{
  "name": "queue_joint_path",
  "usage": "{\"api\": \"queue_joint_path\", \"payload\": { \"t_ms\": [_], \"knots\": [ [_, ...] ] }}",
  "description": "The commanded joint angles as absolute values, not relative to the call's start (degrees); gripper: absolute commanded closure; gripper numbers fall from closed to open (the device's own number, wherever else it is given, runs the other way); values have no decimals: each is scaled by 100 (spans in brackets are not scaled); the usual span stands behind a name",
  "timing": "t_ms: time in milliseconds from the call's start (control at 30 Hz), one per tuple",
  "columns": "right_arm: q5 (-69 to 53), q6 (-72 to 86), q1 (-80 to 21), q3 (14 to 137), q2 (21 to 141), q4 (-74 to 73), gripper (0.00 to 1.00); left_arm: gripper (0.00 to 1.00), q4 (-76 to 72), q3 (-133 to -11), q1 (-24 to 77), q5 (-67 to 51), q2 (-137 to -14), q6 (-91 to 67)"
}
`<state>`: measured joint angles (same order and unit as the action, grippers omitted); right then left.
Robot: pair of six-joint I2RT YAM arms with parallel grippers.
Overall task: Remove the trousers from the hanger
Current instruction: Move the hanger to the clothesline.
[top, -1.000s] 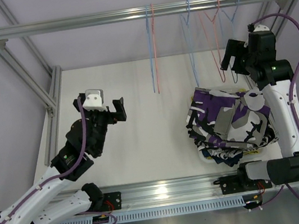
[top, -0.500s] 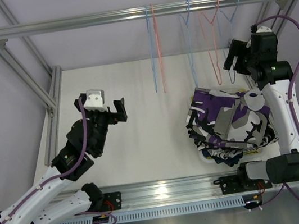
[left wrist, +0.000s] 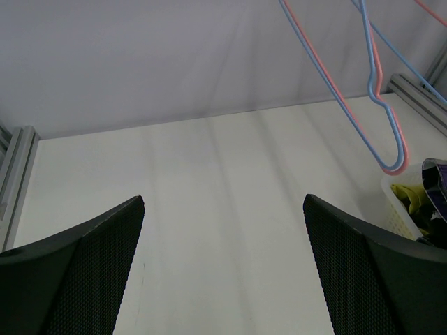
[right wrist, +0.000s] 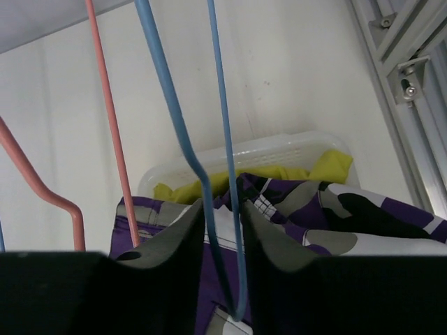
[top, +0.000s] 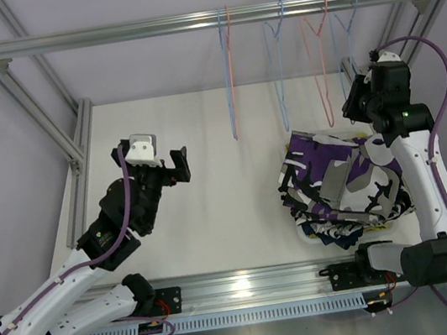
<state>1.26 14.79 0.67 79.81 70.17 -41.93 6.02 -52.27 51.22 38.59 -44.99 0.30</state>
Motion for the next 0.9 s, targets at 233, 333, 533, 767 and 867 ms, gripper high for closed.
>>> {"api": "queue_joint_path", "payload": {
  "t_ms": [233,333,533,767,867],
  "knots": [
    [430,1134,-790,7884,6768,-4069,85,1,378,-5238,5089,3718,-4421,-18],
    [623,1081,-913,7893,6768,-4139,88,1,396,-5247,5089,3709,-4412,-9],
    [958,1011,-1133,7910,6803,-4227,95,1,396,-5247,5098,3691,-4403,-17],
    [1415,984,-1669,8051,7039,-4350,100,0,395,-5238,5098,3709,-4368,-18],
    [1643,1028,-1977,8130,7163,-4386,100,1,387,-5238,5098,3709,-4351,-9]
  ]
}}
